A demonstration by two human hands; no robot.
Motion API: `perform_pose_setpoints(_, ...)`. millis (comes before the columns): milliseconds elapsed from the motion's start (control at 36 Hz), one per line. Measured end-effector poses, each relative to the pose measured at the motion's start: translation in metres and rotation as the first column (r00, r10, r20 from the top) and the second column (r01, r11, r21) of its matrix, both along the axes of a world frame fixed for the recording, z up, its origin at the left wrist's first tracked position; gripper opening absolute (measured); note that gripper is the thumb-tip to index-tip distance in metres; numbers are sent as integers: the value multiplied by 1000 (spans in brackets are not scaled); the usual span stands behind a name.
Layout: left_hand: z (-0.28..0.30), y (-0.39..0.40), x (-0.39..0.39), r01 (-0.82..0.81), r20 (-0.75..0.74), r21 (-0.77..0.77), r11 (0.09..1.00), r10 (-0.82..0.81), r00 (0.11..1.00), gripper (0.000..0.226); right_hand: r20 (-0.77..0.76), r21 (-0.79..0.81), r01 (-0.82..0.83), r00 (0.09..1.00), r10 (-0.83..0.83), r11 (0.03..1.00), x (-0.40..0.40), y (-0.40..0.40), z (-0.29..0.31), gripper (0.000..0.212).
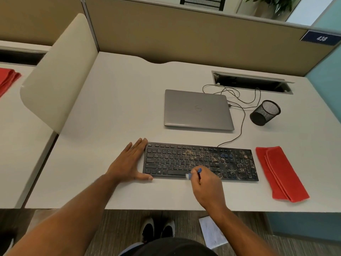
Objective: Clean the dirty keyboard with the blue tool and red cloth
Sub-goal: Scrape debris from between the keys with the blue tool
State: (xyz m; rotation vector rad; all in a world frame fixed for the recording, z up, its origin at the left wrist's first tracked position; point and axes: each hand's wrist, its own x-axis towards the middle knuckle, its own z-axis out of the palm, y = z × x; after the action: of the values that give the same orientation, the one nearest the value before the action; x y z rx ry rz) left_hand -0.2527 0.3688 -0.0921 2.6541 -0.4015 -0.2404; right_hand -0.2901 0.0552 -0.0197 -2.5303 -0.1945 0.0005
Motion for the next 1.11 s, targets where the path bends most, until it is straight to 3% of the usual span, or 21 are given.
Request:
perform_pose_setpoints(83, 0, 0, 1, 4, 1, 3, 1000, -4, 1000, 142, -63, 94, -110, 991, 116, 990, -1, 22, 10, 19)
perform_pose_setpoints(194, 0, 0, 1, -3, -8, 2, 1000, 3, 1000, 142, -85, 39, -272, 958, 274, 962, -1, 44, 7, 27)
perform_pose_setpoints(306, 1, -1, 0, -2, -9, -5, 1000, 2, 1000, 142, -7, -111, -199, 980, 200, 974, 2, 33, -3, 34)
perform_pose_setpoints(417, 1, 0, 0, 1, 1, -10, 1000, -1, 1000, 142, 18, -229, -17, 1000, 21, 973, 8, 12, 0, 21)
perform_pose_setpoints(500, 1, 0, 0, 5, 3, -5, 1000, -5, 1000, 142, -42, -96, -27, 999, 23, 995, 11, 18, 10, 22)
perform_pose_setpoints(583, 1, 0, 0, 0, 0, -2, 1000, 0, 1000, 142, -154, 59, -169, 972, 176, 984, 14, 41, 23, 20)
perform_pose_setpoints(667, 1, -1, 0, -1, 0, 9, 1000, 1, 1000, 143, -277, 112, -304, 905, 324, 946, 21, 65, 32, 22)
perform_pose_setpoints(778, 0, 0, 0, 2, 6, 10, 1000, -2, 1000, 142, -319, -21, -423, 862, 395, 906, 31, 78, 36, 23)
perform_pose_setpoints(944, 0, 0, 0, 2, 8, 10, 1000, -2, 1000, 142, -406, -226, -415, 863, 302, 881, 53, 47, 52, 20)
perform_pose_setpoints(1056, 0, 0, 0, 1, 10, 12, 1000, -1, 1000, 142, -424, -423, -423, 874, 237, 801, 66, 18, 56, 17)
perform_pose_setpoints(1111, -1, 0, 0, 5, 9, 17, 1000, -5, 1000, 142, -429, -419, -416, 874, 228, 807, 69, 15, 60, 17)
